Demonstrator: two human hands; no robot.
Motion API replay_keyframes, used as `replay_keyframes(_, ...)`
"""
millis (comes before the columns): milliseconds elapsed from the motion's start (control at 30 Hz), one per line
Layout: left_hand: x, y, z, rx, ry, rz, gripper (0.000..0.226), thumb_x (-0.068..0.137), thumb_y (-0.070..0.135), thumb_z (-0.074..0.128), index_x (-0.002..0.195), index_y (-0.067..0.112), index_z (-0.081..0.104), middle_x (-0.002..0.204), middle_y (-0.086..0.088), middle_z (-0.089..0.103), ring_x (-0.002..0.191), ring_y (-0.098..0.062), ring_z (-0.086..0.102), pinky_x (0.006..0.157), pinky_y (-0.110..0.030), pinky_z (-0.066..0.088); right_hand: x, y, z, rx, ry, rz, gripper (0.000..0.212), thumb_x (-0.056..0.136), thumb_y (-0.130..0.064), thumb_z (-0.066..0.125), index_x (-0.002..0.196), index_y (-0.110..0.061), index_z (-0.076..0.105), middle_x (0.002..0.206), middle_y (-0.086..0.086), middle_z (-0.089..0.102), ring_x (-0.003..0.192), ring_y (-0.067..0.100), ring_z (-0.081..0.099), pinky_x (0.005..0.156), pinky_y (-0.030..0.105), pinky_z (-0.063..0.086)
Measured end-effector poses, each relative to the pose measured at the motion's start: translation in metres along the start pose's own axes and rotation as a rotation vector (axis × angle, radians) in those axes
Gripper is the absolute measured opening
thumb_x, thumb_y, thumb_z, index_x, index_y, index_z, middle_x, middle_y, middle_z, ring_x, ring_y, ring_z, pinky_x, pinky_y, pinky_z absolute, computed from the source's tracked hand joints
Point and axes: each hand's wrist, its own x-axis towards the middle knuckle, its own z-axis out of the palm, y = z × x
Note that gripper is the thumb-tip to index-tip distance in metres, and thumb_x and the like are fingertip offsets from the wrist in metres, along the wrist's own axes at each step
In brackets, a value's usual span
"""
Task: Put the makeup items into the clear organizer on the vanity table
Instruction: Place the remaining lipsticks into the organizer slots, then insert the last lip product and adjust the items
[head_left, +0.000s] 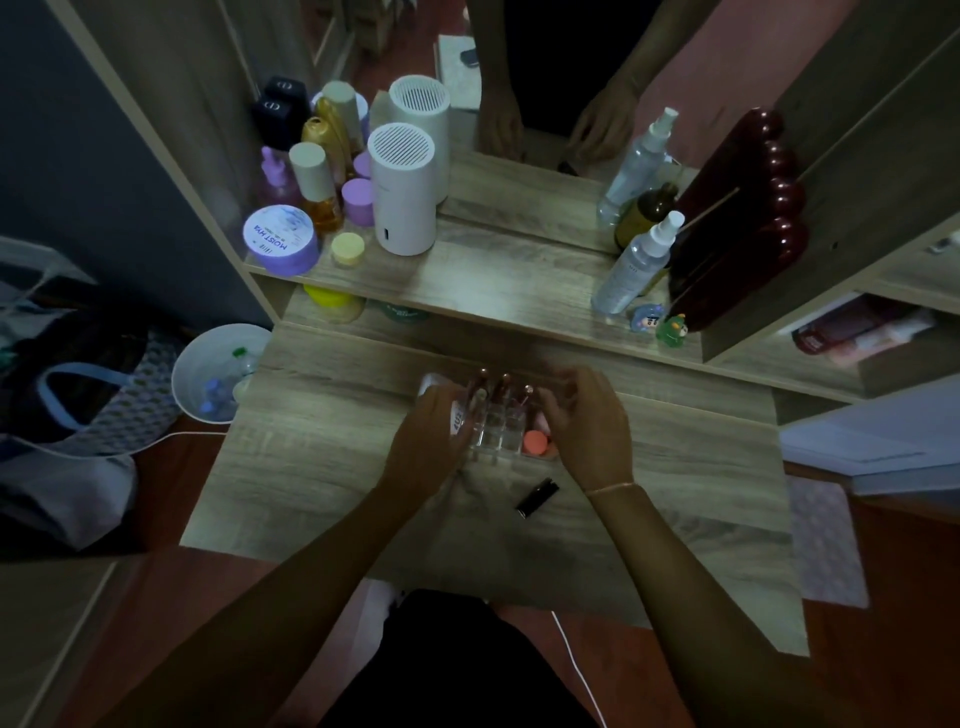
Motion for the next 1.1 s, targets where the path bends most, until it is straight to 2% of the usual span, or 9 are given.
replay_keyframes(67, -0.012, -0.01, 0.002, 0.141, -0.074, 0.084, 0.025, 0.092, 0.02, 0.055, 0.112, 0.006, 0.059, 0.111, -0.015, 0.063, 0.095, -0.024, 0.061, 0.082, -0.035, 0.054, -0.021, 0.007, -0.007, 0.019, 0.024, 0.058, 0.013, 0.087, -0.025, 0.064, 0.082, -0.025, 0.052, 0.074, -0.002, 0.058, 0.066, 0.012, 0.053, 0.059, 0.029, 0.042)
replay_keyframes(167, -0.034, -0.02, 0.001, 0.255, -0.128, 0.215, 0.023, 0.094, 0.017, 0.051, 0.112, 0.006, 0.06, 0.107, -0.016, 0.067, 0.094, -0.029, 0.065, 0.081, -0.034, 0.051, -0.058, 0.023, -0.005, 0.024, -0.112, 0.143, 0.011, 0.09, -0.028, 0.057, 0.081, -0.024, 0.052, 0.067, -0.001, 0.062, 0.059, 0.017, 0.057, 0.054, 0.034, 0.047)
replay_keyframes(267, -0.04, -0.028, 0.003, 0.409, -0.179, 0.415, 0.036, 0.091, 0.019, 0.052, 0.118, -0.004, 0.06, 0.115, -0.024, 0.066, 0.105, -0.036, 0.064, 0.091, -0.041, 0.054, -0.078, 0.036, 0.008, -0.024, -0.277, 0.161, 0.013, 0.089, -0.027, 0.06, 0.101, -0.021, 0.06, 0.084, 0.007, 0.07, 0.073, 0.025, 0.066, 0.065, 0.036, 0.053)
replay_keyframes(367, -0.041, -0.031, 0.008, 0.504, -0.259, 0.448, 0.051, 0.081, 0.022, 0.071, 0.123, -0.004, 0.057, 0.126, -0.025, 0.061, 0.118, -0.039, 0.058, 0.097, -0.055, 0.047, -0.088, 0.043, 0.018, -0.044, -0.41, 0.154, 0.038, 0.086, -0.024, 0.064, 0.123, -0.02, 0.056, 0.11, 0.008, 0.067, 0.094, 0.024, 0.064, 0.078, 0.034, 0.052)
replay_keyframes(433, -0.046, -0.033, 0.016, 0.541, -0.319, 0.438, 0.056, 0.085, 0.031, 0.065, 0.128, -0.003, 0.052, 0.132, -0.023, 0.058, 0.124, -0.037, 0.053, 0.102, -0.054, 0.043, -0.097, 0.045, 0.025, -0.079, -0.453, 0.185, 0.045, 0.086, -0.03, 0.063, 0.129, -0.022, 0.051, 0.116, 0.01, 0.062, 0.1, 0.028, 0.062, 0.081, 0.038, 0.052)
replay_keyframes(600, -0.053, -0.034, 0.024, 0.615, -0.424, 0.367, 0.061, 0.089, 0.04, 0.039, 0.133, -0.001, 0.049, 0.138, -0.021, 0.053, 0.13, -0.034, 0.048, 0.106, -0.051, 0.039, -0.11, 0.046, 0.034, -0.134, -0.452, 0.273, 0.048, 0.086, -0.038, 0.062, 0.129, -0.023, 0.046, 0.115, 0.015, 0.053, 0.095, 0.035, 0.061, 0.072, 0.041, 0.053)
replay_keyframes(767, -0.053, -0.039, 0.028, 0.599, -0.418, 0.351, 0.063, 0.089, 0.042, 0.035, 0.135, 0.0, 0.046, 0.141, -0.019, 0.05, 0.132, -0.033, 0.046, 0.106, -0.053, 0.038, -0.11, 0.044, 0.037, -0.179, -0.508, 0.268, 0.055, 0.09, -0.021, 0.056, 0.141, -0.019, 0.036, 0.124, 0.02, 0.048, 0.099, 0.038, 0.059, 0.078, 0.044, 0.053)
replay_keyframes(933, -0.051, -0.048, 0.029, 0.548, -0.39, 0.349, 0.059, 0.092, 0.038, 0.033, 0.14, 0.003, 0.038, 0.147, -0.017, 0.043, 0.136, -0.031, 0.04, 0.108, -0.052, 0.038, -0.092, 0.023, 0.036, 0.038, -0.42, 0.191, 0.06, 0.081, -0.01, 0.066, 0.135, -0.016, 0.041, 0.121, 0.009, 0.058, 0.101, 0.028, 0.06, 0.076, 0.028, 0.042)
replay_keyframes(1100, -0.054, -0.049, 0.033, 0.528, -0.358, 0.355, 0.059, 0.093, 0.034, 0.046, 0.141, 0.002, 0.036, 0.148, -0.019, 0.041, 0.137, -0.032, 0.038, 0.11, -0.054, 0.034, -0.054, -0.004, 0.04, 0.082, -0.249, 0.163, 0.031, 0.076, -0.012, 0.075, 0.104, -0.011, 0.062, 0.101, 0.01, 0.068, 0.089, 0.027, 0.064, 0.075, 0.032, 0.05)
